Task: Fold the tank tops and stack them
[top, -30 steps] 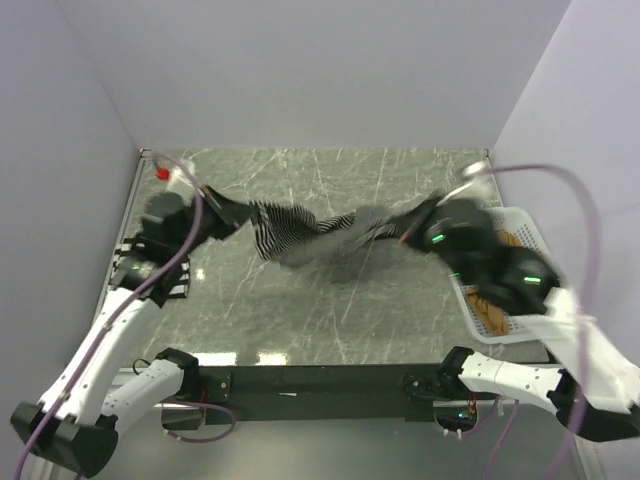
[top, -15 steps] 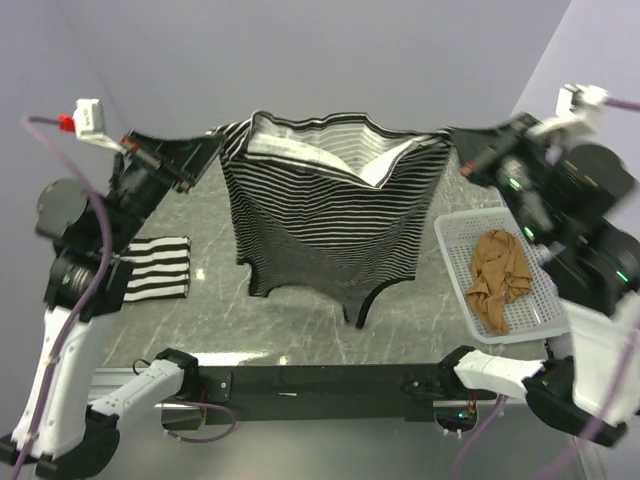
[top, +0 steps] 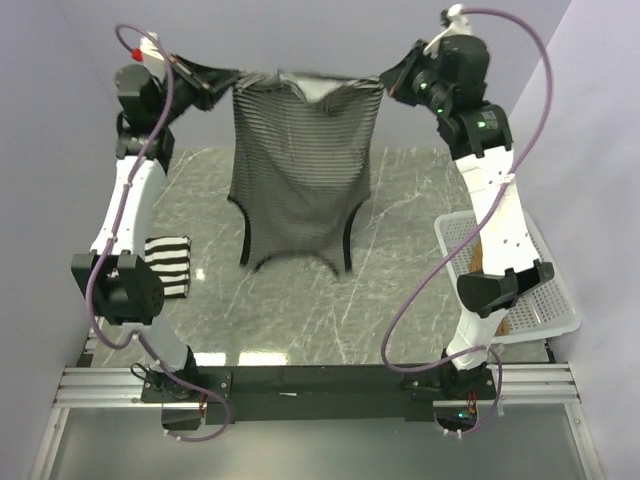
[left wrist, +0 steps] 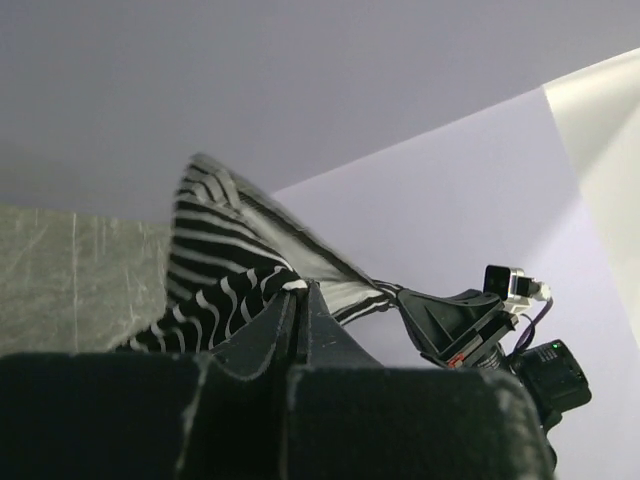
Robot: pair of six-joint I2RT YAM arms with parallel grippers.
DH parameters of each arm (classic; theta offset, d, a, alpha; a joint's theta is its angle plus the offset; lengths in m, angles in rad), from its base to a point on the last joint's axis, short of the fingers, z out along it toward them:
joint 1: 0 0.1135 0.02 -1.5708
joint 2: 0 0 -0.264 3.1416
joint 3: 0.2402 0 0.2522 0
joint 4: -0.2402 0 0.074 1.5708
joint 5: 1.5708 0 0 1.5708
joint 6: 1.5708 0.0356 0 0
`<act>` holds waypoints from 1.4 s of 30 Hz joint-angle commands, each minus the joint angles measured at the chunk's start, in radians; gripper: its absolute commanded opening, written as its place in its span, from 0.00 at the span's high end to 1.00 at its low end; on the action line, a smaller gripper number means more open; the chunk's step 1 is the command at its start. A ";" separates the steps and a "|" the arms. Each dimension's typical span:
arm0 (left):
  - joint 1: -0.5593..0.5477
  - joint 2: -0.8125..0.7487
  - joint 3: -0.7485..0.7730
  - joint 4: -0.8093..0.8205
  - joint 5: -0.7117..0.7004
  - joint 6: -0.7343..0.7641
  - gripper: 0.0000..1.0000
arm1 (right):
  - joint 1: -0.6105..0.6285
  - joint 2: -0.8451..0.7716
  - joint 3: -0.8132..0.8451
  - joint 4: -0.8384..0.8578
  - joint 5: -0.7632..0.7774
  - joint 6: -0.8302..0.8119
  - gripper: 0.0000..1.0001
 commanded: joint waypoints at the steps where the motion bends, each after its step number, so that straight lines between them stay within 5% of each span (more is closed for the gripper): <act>1: 0.050 -0.066 0.202 0.097 0.121 -0.038 0.99 | -0.051 -0.088 0.100 0.130 -0.079 0.019 1.00; 4: 0.082 -0.153 0.081 0.103 0.122 -0.029 0.99 | -0.060 -0.195 -0.111 0.201 -0.084 0.042 1.00; 8: 0.107 -0.321 -0.247 0.101 0.118 -0.009 0.99 | -0.060 -0.387 -0.614 0.268 -0.049 0.062 1.00; 14: 0.099 -0.726 -1.014 0.077 0.024 -0.004 0.99 | -0.059 -0.724 -1.368 0.379 -0.053 0.148 1.00; 19: 0.089 -1.028 -1.391 -0.096 -0.060 0.007 0.85 | -0.057 -0.802 -1.775 0.454 -0.116 0.194 0.84; 20: 0.078 -1.128 -1.475 -0.135 -0.097 -0.001 0.75 | -0.057 -0.812 -1.839 0.466 -0.116 0.199 0.72; 23: 0.075 -1.287 -1.572 -0.241 -0.138 -0.022 0.53 | -0.054 -0.822 -1.879 0.448 -0.119 0.216 0.61; 24: 0.073 -1.309 -1.580 -0.253 -0.137 -0.022 0.20 | -0.054 -0.831 -1.878 0.439 -0.121 0.217 0.60; 27: 0.073 -1.281 -1.547 -0.265 -0.148 0.040 0.18 | -0.010 -0.875 -1.830 0.378 -0.058 0.225 0.56; 31: 0.073 -1.137 -1.409 -0.259 -0.195 0.171 0.24 | 0.146 -0.877 -1.742 0.327 0.106 0.253 0.55; 34: 0.073 -0.940 -1.257 -0.276 -0.267 0.286 0.38 | 0.294 -0.796 -1.703 0.356 0.132 0.311 0.55; 38: 0.070 -0.584 -1.006 -0.232 -0.269 0.387 0.48 | 0.501 -0.568 -1.599 0.432 0.204 0.404 0.56; 40: 0.054 -0.456 -0.860 -0.204 -0.136 0.430 0.51 | 0.556 -0.427 -1.529 0.439 0.233 0.423 0.58; 42: 0.027 -0.295 -0.740 -0.311 -0.219 0.517 0.49 | 0.567 -0.356 -1.499 0.428 0.261 0.429 0.58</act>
